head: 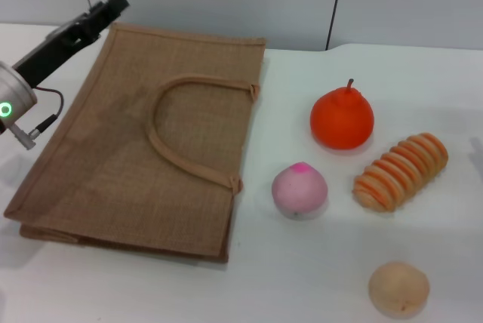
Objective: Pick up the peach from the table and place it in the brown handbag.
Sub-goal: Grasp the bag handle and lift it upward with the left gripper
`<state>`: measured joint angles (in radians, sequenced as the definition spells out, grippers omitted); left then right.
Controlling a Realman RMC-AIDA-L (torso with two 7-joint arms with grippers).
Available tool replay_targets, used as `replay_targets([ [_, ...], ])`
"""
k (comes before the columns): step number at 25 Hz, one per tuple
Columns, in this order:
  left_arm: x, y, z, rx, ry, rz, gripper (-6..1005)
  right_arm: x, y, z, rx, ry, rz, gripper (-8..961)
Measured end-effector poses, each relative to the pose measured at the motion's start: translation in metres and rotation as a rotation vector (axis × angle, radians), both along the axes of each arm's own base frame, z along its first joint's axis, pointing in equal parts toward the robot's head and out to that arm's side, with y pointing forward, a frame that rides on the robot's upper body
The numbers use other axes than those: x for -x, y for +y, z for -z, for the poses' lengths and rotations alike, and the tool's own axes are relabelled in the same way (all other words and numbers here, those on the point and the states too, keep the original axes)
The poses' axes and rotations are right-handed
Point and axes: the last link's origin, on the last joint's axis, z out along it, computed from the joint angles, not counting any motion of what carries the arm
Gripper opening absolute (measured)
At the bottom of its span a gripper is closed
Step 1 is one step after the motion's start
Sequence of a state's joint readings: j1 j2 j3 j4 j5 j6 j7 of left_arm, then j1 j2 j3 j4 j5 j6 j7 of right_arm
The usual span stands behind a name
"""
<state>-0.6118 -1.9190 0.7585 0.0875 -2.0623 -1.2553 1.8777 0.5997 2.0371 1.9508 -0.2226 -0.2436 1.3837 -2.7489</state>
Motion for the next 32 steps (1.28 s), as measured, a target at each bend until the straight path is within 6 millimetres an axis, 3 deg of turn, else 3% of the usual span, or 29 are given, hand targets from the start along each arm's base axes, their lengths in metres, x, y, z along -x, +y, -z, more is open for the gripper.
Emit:
replay_targets([
  [3,-0.002,0.014,0.004,0.152,0.024,-0.063,587,0.000,0.000,0.000,0.001,-0.001,-0.001,791],
  [11,-0.010,0.039,0.013,0.345,0.179,-0.200,586,0.000,0.000,0.000,0.005,-0.004,-0.003,791],
  [20,-0.031,0.053,0.011,0.431,0.434,-0.330,585,0.001,0.001,0.000,0.005,-0.006,-0.007,791],
  [32,-0.049,0.064,0.033,0.465,0.669,-0.321,582,0.001,0.002,0.001,0.010,-0.007,-0.002,791],
])
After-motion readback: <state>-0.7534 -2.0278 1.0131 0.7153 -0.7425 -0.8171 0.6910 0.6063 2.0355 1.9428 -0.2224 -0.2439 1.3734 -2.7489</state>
